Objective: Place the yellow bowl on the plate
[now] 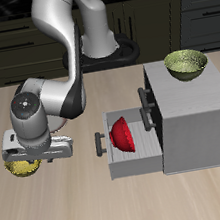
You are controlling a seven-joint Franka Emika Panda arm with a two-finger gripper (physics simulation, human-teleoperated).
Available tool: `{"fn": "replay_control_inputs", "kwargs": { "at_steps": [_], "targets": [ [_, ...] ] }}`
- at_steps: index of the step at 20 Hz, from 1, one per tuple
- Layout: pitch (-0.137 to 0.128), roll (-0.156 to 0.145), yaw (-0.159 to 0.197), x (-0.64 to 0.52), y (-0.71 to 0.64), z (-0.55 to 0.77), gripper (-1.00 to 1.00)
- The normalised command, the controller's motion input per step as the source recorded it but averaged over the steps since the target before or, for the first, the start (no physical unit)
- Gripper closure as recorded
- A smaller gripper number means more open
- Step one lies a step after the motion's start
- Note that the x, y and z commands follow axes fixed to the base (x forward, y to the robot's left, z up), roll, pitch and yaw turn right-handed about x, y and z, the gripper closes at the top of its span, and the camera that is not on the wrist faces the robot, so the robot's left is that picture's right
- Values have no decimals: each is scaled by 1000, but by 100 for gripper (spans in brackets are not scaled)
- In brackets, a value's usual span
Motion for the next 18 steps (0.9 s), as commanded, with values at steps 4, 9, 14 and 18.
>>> {"fn": "replay_control_inputs", "kwargs": {
  "at_steps": [4, 9, 14, 18],
  "targets": [
    [-32, 7, 2, -77, 30, 223, 100],
    [-25, -38, -12, -95, -5, 242, 100],
    [-21, -31, 26, -288, 4, 402, 100],
    [-32, -15, 52, -195, 19, 318, 100]
  ]
}}
